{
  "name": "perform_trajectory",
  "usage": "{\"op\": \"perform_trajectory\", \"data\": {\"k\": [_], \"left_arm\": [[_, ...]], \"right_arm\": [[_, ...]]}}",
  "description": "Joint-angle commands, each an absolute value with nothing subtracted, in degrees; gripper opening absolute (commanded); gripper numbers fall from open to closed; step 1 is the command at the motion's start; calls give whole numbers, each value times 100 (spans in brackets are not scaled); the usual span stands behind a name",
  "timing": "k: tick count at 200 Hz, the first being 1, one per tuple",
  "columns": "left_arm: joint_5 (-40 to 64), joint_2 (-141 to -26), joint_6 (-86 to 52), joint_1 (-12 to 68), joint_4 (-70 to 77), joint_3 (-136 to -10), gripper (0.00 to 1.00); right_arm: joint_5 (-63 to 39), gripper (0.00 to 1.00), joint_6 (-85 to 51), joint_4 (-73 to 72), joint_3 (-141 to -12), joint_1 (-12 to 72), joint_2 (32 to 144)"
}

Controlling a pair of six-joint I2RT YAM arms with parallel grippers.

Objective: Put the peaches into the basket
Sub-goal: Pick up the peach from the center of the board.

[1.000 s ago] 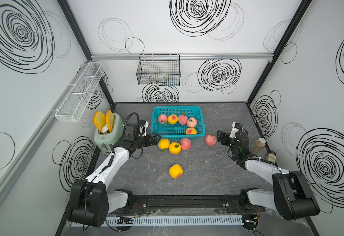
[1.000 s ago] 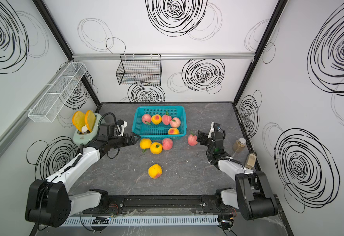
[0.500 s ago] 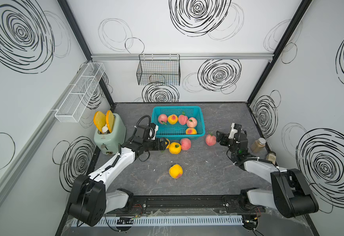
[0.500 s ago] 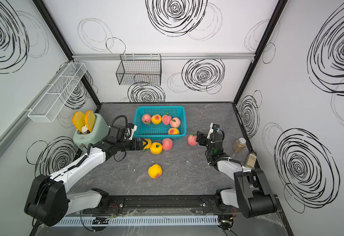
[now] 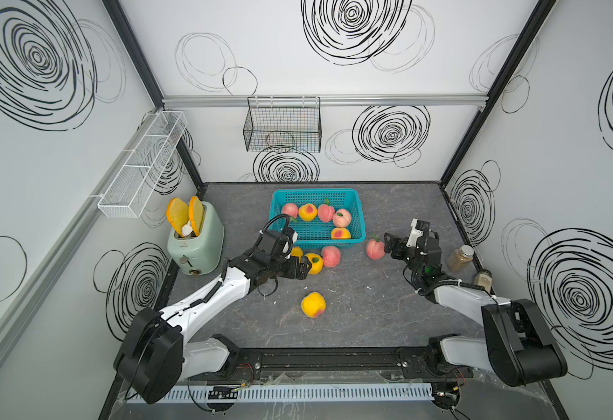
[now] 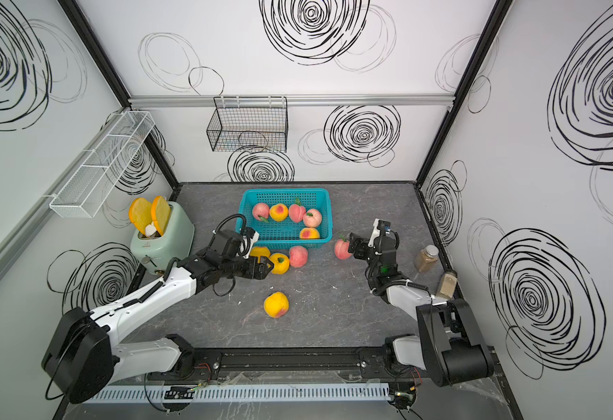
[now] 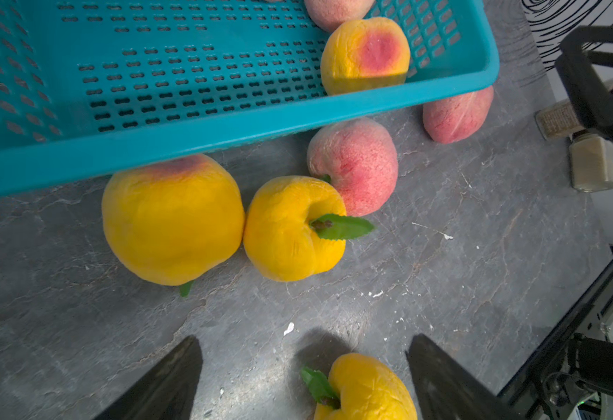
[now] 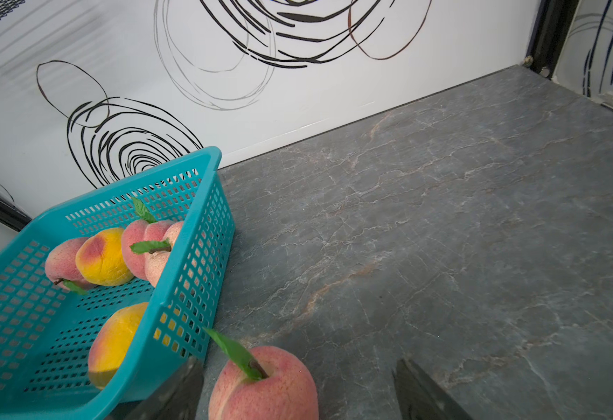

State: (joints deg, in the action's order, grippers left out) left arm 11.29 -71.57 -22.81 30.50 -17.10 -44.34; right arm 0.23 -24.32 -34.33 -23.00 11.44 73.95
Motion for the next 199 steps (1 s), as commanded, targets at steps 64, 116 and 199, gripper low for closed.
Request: {"op": "perform_trajectory", "data": {"k": [64,116,199], "left_arm": [[642,-7072,-2417,3743,-2068,-4325,92],[678,-7436,-2336,4161,-2486,-4487,92],[681,-8150,-2018,4897,-2986,-4964,92]], "right_arm": [[-20,86,-2566,-3595,-2234,1187,7484],[-22,86,-2573,-3577,-2233,1187,7456],[-31,86,-2574,-3586,-2246,1204,7506]]}}
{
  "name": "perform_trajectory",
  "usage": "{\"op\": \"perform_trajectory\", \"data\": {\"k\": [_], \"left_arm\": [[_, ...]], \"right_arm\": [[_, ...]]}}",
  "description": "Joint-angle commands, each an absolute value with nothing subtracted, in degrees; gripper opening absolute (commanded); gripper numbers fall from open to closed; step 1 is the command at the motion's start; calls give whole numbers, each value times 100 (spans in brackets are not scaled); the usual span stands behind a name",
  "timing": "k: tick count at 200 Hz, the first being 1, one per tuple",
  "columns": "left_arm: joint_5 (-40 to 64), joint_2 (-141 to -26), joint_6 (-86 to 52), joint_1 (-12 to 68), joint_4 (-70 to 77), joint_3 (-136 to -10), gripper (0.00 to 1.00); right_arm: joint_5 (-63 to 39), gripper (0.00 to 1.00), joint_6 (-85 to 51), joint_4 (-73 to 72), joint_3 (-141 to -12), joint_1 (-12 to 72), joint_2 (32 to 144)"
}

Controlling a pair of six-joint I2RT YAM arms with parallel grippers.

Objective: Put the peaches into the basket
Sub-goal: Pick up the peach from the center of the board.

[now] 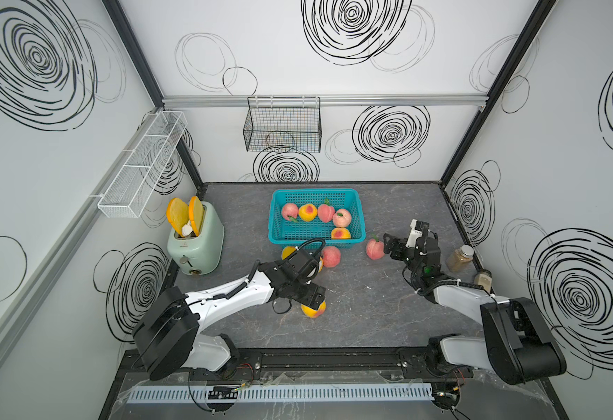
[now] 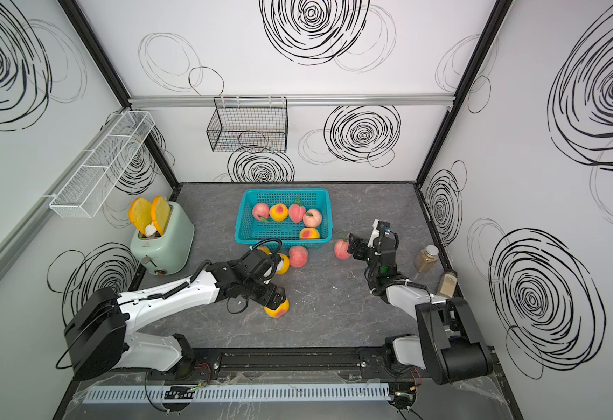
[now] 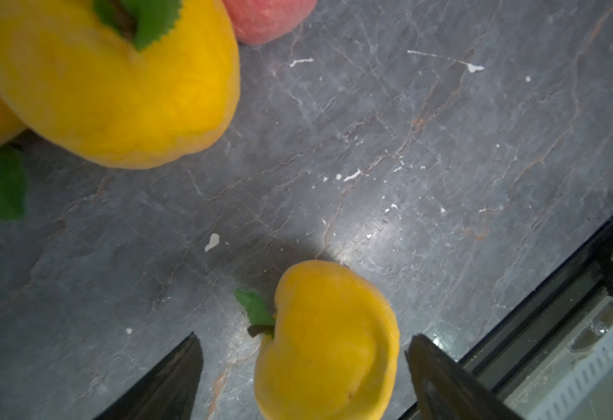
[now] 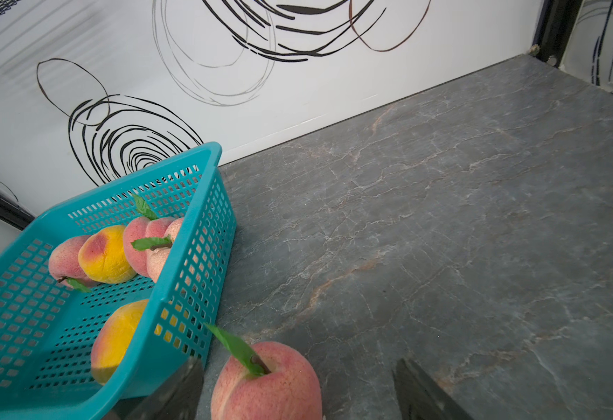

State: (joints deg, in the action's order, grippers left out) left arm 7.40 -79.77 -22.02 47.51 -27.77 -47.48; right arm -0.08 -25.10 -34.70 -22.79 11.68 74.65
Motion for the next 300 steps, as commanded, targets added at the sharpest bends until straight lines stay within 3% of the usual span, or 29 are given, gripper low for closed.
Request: {"op": "perform_trajectory", "data": {"k": [1,119,211,300], "left_arm": [[683,-8157,-2016,4901,-2991,-4969,92],[395,-8579,-1868,5091,-3235,-5098,92],[470,-8554,-1842,5089,-3164,-5089,77],[458,-8564,-1786,5093,-3164,-5186,73]], "right_arm": [[-29,86,-2575,-3586,-2244,1204,7506],[-12,86,-2545,-3554,-2259,1221,7497],[3,86,-2532,-3542,-2259,1239,7475],[35,86,-2514,-3533,-2268,1265,7491]]}}
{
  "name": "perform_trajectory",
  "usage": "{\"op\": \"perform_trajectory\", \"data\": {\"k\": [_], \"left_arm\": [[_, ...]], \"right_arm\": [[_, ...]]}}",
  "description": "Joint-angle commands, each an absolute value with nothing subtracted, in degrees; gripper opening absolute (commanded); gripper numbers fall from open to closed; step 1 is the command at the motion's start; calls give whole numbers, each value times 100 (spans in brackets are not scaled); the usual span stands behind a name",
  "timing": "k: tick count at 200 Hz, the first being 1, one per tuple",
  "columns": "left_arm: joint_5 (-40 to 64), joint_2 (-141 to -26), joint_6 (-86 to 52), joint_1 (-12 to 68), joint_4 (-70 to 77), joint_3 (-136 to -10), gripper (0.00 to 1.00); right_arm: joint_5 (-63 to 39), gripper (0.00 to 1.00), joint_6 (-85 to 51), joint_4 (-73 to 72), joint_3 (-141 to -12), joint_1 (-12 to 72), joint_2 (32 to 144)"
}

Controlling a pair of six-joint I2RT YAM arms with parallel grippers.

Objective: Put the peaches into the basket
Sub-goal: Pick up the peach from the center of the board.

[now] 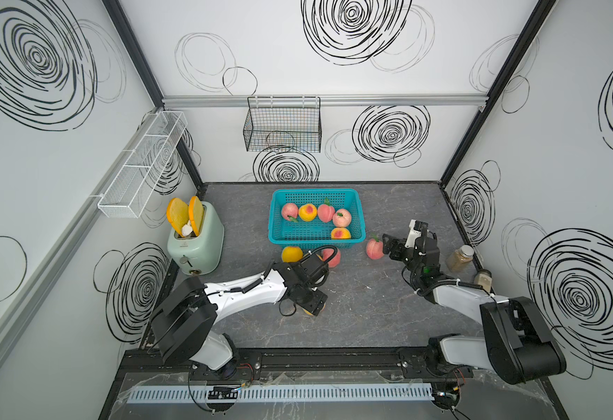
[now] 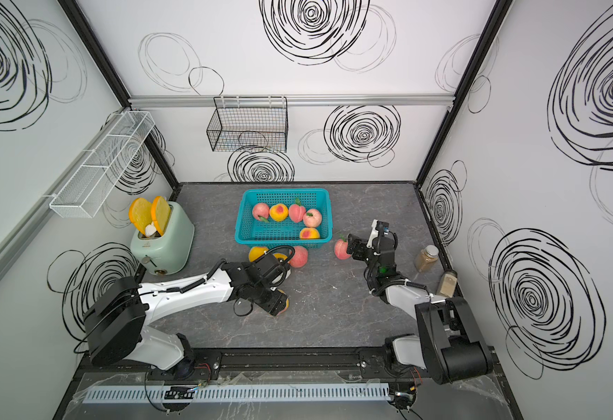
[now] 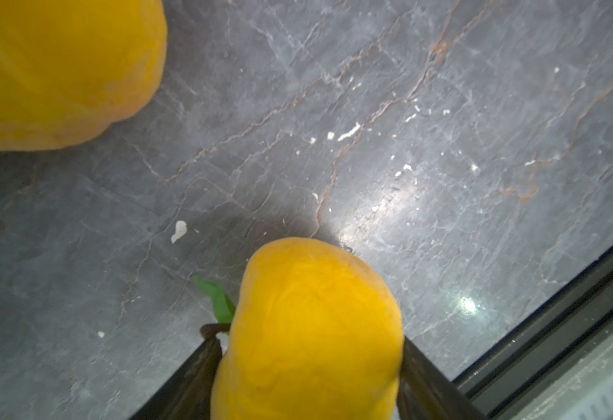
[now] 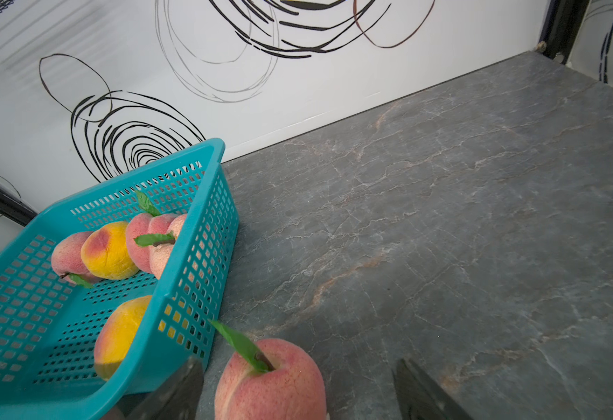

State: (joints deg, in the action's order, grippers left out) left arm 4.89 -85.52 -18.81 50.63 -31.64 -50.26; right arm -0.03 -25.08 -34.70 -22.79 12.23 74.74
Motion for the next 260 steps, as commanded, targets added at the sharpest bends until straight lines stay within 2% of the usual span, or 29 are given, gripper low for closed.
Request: {"op": "perform_trajectory", "data": {"k": [1,64,84,214,260], "left_arm": [[457,-8562,-1785,5091,-3164,-5186,73],[467,-8571,-1776,5089,-3149,-5221,72],[523,-8585,-1758,5091,-3120,-5221,68],[477,-8446,-1730,5089,-3088,-5264,68],[312,-8209,-1619,5072,-3689,-5865,68]], "right_arm": [[35,86,-2514,-3533,-2268,1265,7485],[60,86,-2496,-3533,-2278,1289,7497],[60,86,-2496,-3533,-2288,1294,7523],[77,86,-2477,-3497,-2296,1318,7515],[70,86,-2479,-3488,-2303,1318,7517]]}}
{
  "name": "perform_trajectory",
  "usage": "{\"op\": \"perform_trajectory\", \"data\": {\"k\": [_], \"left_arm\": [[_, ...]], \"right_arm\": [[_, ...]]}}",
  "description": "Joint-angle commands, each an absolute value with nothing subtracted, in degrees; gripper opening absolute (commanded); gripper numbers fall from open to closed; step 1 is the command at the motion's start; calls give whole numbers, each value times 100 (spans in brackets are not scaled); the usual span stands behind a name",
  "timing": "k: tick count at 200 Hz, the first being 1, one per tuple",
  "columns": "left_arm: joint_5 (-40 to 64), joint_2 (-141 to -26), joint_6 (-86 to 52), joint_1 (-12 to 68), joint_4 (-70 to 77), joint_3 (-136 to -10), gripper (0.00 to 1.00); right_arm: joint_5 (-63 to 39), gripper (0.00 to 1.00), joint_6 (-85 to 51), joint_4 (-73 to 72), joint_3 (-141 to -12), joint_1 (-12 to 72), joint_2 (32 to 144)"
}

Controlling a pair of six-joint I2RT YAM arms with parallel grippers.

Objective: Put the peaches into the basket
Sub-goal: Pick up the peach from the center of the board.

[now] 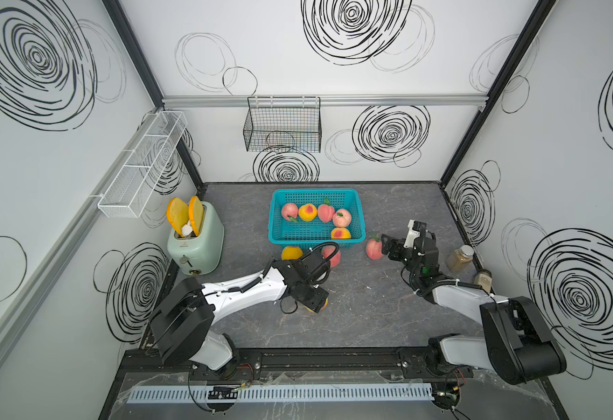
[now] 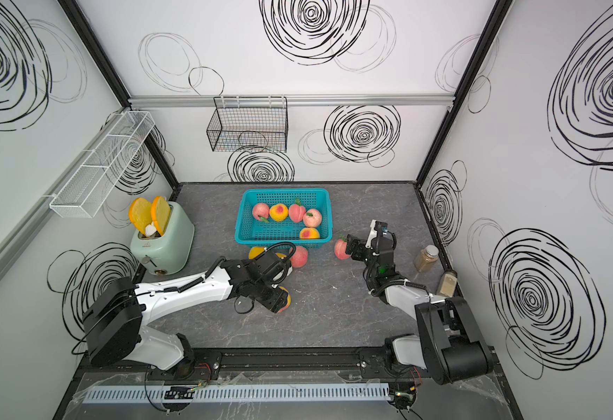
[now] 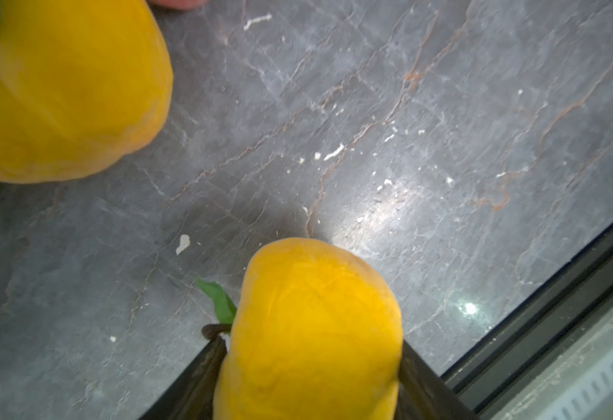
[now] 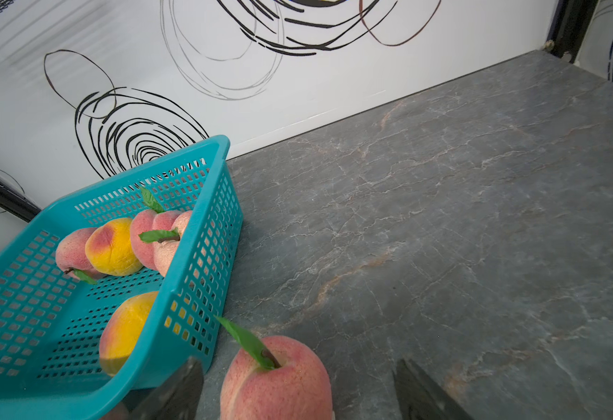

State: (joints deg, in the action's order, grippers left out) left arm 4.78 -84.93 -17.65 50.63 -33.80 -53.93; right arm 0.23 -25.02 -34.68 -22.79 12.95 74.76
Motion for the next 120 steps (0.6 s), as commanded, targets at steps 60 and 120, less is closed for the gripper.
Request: {"op": "perform_trajectory", "data": {"k": [60,120], "left_arm": [[122,-7992,-1230,4674,-4378,-6811,69],[296,-8053,-1035,3543,-3886,-7199,70]], "right_arm": [[69,86,-2479,-3465,-2312,1336,7482],[64,86,-2507,-3516,-2271,1369,7425]]}}
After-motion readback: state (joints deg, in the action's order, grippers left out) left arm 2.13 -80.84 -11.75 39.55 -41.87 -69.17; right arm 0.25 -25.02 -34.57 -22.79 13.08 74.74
